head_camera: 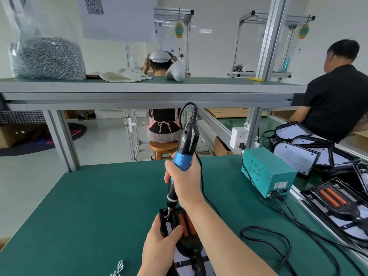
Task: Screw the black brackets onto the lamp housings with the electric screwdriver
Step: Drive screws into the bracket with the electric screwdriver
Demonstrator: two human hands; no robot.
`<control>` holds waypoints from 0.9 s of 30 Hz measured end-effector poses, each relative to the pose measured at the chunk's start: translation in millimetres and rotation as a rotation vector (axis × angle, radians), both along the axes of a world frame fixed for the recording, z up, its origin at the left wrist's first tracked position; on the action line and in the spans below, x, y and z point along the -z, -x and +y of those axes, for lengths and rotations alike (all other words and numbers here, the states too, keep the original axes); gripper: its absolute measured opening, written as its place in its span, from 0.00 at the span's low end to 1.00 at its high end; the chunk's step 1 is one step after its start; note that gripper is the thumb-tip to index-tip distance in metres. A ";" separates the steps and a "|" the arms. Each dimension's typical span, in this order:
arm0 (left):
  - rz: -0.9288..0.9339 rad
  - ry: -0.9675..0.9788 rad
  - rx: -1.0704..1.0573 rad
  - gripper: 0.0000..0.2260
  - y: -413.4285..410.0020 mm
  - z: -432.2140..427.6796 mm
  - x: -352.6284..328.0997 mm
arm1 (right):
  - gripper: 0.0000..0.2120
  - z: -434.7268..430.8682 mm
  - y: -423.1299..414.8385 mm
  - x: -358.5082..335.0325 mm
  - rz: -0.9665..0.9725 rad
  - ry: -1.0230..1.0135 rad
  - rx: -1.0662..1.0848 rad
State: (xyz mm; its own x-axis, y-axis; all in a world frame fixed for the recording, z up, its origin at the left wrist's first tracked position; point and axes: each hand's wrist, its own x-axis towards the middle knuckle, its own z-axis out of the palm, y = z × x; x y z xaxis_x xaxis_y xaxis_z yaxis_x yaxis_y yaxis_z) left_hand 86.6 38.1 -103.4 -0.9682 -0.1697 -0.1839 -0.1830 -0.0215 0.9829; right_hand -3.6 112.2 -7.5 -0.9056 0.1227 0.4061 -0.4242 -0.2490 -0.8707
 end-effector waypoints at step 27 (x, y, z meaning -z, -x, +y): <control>0.033 0.014 -0.011 0.11 -9.3 1.1 -13.1 | 0.20 156.6 -36.2 -11.4 -0.589 -0.015 0.061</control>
State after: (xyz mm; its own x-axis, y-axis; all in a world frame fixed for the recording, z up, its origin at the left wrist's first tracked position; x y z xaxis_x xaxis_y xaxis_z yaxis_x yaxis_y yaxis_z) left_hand 95.9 39.2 -90.3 -0.9716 -0.1832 -0.1497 -0.1505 -0.0095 0.9886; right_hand 32.6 268.9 3.9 -0.9705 0.1799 -0.1608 0.1185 -0.2249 -0.9672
